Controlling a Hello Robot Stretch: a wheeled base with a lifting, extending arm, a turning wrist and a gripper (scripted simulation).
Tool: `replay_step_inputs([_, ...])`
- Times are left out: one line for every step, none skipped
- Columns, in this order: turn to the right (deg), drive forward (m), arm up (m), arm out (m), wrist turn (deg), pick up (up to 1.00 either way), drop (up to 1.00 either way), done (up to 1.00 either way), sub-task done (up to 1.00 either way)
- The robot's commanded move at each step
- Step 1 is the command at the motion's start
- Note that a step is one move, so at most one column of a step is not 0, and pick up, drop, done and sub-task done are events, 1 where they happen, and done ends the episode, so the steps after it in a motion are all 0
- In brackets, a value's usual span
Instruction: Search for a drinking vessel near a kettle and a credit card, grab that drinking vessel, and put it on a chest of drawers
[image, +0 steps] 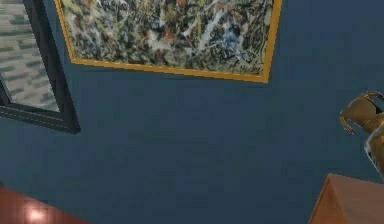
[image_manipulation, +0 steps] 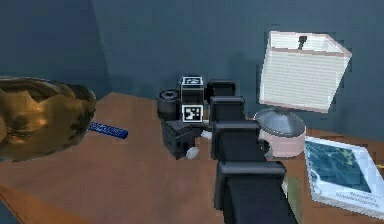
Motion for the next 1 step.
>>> replay_step_inputs([0.0, 0.00, 0.00, -0.10, 0.0, 0.00, 0.00, 0.00, 0.00])
